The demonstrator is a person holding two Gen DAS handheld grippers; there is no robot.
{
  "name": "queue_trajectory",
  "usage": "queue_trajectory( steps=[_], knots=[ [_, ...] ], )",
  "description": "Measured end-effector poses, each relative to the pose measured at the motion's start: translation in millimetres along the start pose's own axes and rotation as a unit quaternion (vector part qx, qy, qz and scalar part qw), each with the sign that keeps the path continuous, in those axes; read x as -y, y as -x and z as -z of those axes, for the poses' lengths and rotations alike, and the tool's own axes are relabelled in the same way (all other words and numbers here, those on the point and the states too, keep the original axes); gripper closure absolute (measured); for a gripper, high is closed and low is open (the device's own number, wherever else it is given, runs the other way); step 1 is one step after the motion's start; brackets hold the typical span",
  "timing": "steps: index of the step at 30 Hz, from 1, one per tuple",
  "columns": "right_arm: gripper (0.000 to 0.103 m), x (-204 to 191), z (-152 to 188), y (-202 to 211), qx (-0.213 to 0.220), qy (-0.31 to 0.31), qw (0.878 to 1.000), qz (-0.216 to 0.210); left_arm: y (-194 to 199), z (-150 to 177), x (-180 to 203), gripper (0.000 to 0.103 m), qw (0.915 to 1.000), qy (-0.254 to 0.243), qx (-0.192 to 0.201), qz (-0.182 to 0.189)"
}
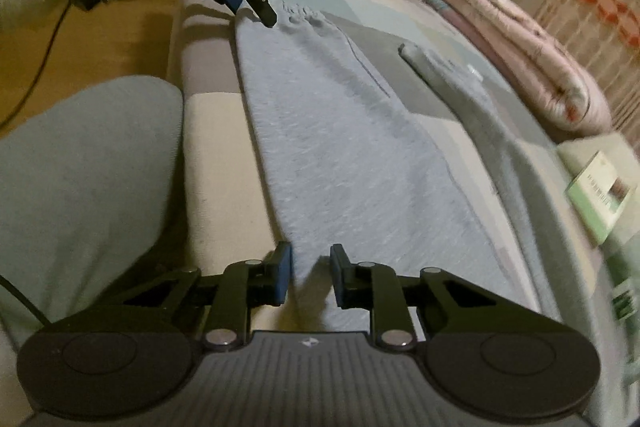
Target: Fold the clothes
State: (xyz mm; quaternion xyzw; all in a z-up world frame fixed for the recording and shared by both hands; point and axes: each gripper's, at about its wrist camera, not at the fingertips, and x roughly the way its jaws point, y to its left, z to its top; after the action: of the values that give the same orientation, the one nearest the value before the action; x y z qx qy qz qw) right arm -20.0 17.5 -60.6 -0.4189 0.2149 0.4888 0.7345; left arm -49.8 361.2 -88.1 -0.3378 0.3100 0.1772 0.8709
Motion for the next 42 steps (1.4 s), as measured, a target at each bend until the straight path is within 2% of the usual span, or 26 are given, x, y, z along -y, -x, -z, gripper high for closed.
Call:
queue_trajectory(
  steps=[1,5,9,15,19,21,23,25,28,30,32,34,40,42],
  knots=[
    [0.098,-2,-1,-1,-0.001,0.003,1.000,0.004,0,-1,0,0.084,1.0000,-0.001,-0.002,-0.002],
    [0.099,3,-4,4,0.005,-0.019,1.000,-0.005,5,-6,-4,0.093,1.0000,-0.004,-0.008,0.000],
    [0.099,15,-8,15,0.012,-0.064,0.998,-0.028,19,-13,-6,0.093,0.9999,-0.010,0.000,0.009],
    [0.099,22,-7,9,0.000,-0.106,0.992,-0.070,26,-8,-6,0.093,0.9995,-0.030,-0.005,-0.007],
    [0.098,22,-9,8,-0.001,-0.119,0.988,-0.101,25,-5,-13,0.081,0.9991,-0.029,-0.017,-0.028],
    [0.093,24,-12,13,0.013,-0.126,0.986,-0.108,34,-7,-16,0.073,0.9990,-0.034,-0.004,-0.030],
    [0.091,29,-13,20,0.026,-0.136,0.985,-0.103,44,-13,-16,0.072,0.9980,-0.046,0.015,-0.041],
    [0.083,37,-12,26,0.034,-0.152,0.983,-0.100,53,-19,-12,0.069,0.9956,-0.069,0.035,-0.053],
    [0.075,53,-8,32,0.044,-0.188,0.977,-0.094,57,-30,-2,0.057,0.9915,-0.103,0.056,-0.057],
    [0.073,63,-5,36,0.047,-0.208,0.973,-0.086,49,-36,8,0.056,0.9888,-0.128,0.060,-0.047],
    [0.065,73,-1,41,0.049,-0.230,0.969,-0.076,33,-41,18,0.052,0.9850,-0.157,0.057,-0.042],
    [0.051,81,4,45,0.051,-0.251,0.964,-0.069,16,-45,26,0.050,0.9817,-0.179,0.047,-0.042],
    [0.042,98,22,59,0.061,-0.311,0.947,-0.051,-28,-48,38,0.049,0.9729,-0.225,0.022,-0.046],
    [0.041,100,27,61,0.060,-0.325,0.943,-0.039,-39,-46,37,0.045,0.9709,-0.234,0.015,-0.047]
  ],
)
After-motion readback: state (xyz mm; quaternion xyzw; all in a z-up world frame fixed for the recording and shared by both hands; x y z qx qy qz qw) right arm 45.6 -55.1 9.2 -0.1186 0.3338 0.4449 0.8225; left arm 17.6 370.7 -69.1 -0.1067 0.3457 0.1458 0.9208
